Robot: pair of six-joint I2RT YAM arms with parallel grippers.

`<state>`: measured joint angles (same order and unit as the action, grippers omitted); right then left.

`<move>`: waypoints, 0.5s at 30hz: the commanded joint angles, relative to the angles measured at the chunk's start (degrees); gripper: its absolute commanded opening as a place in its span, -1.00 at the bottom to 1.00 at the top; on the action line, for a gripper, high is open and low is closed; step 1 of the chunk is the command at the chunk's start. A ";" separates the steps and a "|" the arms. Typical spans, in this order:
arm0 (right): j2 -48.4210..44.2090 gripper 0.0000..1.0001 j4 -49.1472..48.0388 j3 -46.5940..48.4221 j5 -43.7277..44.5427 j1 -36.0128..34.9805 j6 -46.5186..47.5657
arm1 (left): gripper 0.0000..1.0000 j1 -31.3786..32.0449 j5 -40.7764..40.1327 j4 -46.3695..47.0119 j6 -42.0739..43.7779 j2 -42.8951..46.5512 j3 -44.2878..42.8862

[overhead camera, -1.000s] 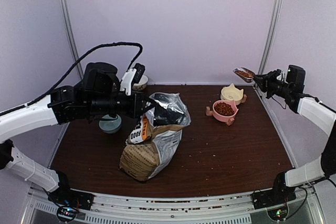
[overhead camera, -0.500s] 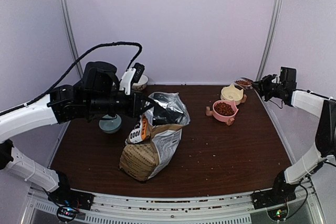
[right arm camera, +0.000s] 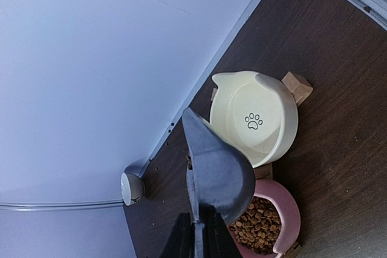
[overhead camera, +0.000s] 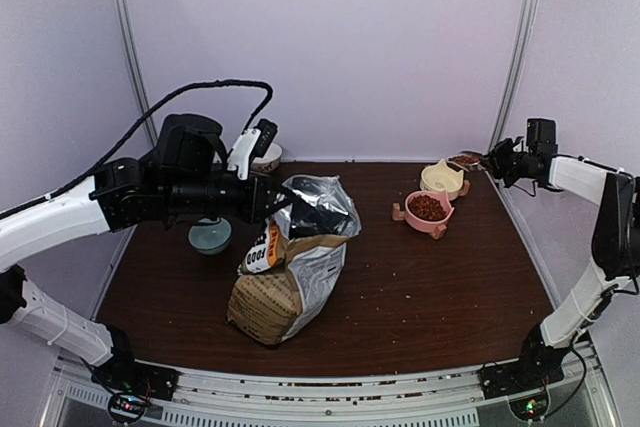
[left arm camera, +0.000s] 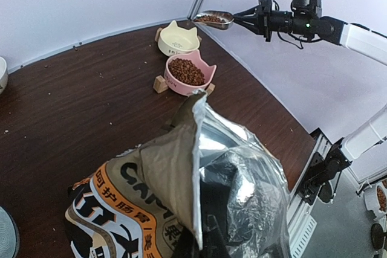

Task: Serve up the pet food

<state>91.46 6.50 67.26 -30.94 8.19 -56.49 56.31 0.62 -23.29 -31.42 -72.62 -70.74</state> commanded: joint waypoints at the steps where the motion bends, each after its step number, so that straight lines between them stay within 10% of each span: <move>1: 1.31 -1.00 2.25 3.66 2.98 0.37 3.28 | -1.00 -0.59 1.63 9.49 3.62 0.74 -4.35; 15: 4.35 -1.00 8.27 9.10 5.98 -0.33 7.66 | -1.00 -0.59 3.25 9.23 6.31 0.20 -5.46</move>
<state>95.11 13.45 73.36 -27.22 8.14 -51.09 56.18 2.66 -24.60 -27.62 -73.12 -71.81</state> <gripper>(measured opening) 0.071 0.007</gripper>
